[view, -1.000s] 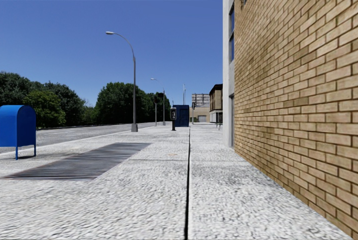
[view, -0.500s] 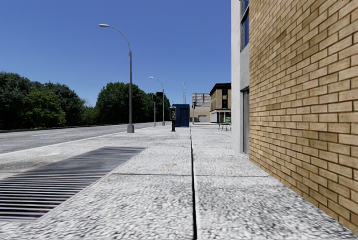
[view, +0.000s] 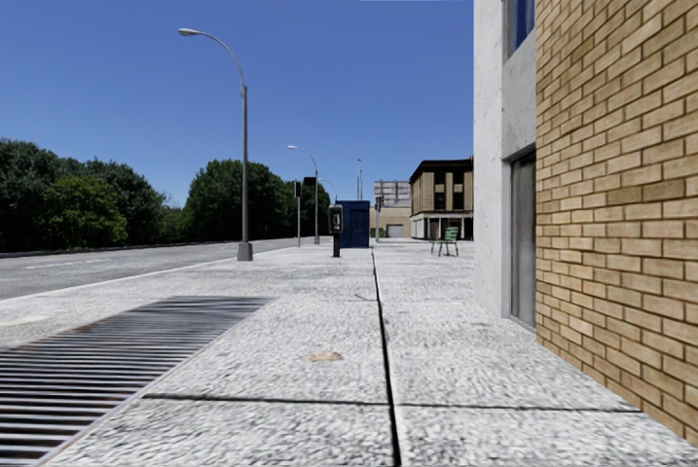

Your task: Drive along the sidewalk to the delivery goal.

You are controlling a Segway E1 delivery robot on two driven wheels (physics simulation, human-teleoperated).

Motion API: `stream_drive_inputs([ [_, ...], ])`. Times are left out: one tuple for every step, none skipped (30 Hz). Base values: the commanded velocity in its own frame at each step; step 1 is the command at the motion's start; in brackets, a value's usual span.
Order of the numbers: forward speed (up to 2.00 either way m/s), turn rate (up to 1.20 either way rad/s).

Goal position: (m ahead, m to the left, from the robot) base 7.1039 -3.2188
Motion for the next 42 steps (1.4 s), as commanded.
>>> stream_drive_inputs([
  [2.00, -0.16],
  [2.00, -0.18],
  [2.00, -0.18],
  [2.00, -0.19],
  [2.00, -0.19],
  [2.00, -0.19],
  [2.00, -0.19],
  [2.00, -0.19],
  [2.00, -0.19],
  [2.00, -0.19],
  [2.00, -0.19],
  [2.00, -0.19],
  [2.00, -0.19],
  [2.00, -0.19],
  [2.00, -0.19],
  [2.00, -0.19],
  [2.00, -0.19],
  [2.00, -0.19],
  [2.00, -0.19],
  [2.00, -0.19],
  [2.00, -0.03],
  [2.00, 0.00],
  [2.00, 0.00],
  [2.00, 0.00],
  [2.00, 0.00],
  [2.00, 0.00],
  [2.00, 0.00],
  [2.00, 0.00],
  [2.00, 0.00],
  [2.00, 0.00],
  [2.00, 0.00],
  [2.00, 0.00],
  [2.00, 0.00],
  [2.00, 0.00],
  [2.00, 0.00],
  [2.00, 0.00],
  [2.00, 0.00],
  [2.00, 0.00],
  [2.00, -0.06],
  [2.00, -0.10],
  [2.00, -0.10],
  [1.92, -0.11],
])
